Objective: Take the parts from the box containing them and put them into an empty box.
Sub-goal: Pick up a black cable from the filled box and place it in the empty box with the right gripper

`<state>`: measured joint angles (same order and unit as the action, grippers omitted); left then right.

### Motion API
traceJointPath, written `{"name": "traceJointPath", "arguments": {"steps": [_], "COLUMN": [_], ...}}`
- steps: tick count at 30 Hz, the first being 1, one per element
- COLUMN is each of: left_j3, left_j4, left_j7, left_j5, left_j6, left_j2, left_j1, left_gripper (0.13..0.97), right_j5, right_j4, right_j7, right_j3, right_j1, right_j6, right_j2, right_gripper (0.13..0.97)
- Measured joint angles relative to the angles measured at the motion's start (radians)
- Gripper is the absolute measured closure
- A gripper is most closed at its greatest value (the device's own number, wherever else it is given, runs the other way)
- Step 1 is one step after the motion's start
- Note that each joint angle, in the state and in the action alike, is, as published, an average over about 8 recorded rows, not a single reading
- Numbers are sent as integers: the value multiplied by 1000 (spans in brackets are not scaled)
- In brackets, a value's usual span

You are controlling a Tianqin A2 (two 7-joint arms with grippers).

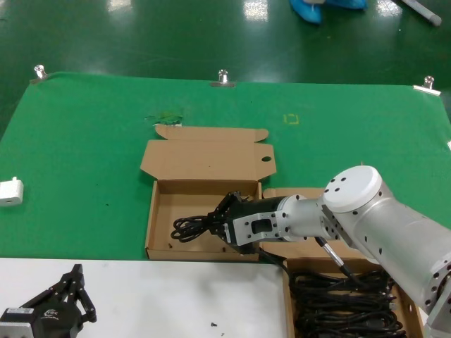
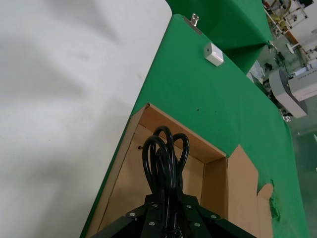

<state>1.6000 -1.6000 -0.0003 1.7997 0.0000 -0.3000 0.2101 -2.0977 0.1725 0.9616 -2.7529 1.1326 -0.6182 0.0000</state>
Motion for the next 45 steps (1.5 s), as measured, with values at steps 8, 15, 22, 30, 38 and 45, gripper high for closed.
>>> {"name": "traceJointPath", "arguments": {"steps": [8,15,22,30,38,45], "left_j3": [0,0,0,0,0,0], "left_j4": [0,0,0,0,0,0], "left_j7": [0,0,0,0,0,0], "left_j5": [0,0,0,0,0,0], "left_j6": [0,0,0,0,0,0], "left_j2": [0,0,0,0,0,0], "left_j1": [0,0,0,0,0,0], "left_gripper": [958,958,958,958,958,958], "right_j5": [-18,-30,-31,-27,-8,16], "right_j4": [16,33,43,51,64,68], "right_j7": [16,28,28,-49,-196,-231], "right_j3": [0,0,0,0,0,0], "right_j1": [-16,-28,-34,-36,-38,-40], "right_j6": [22,37,53,69,86,98], "right_j2": [0,0,0,0,0,0], "right_gripper": [924,924,924,924,924,924]}}
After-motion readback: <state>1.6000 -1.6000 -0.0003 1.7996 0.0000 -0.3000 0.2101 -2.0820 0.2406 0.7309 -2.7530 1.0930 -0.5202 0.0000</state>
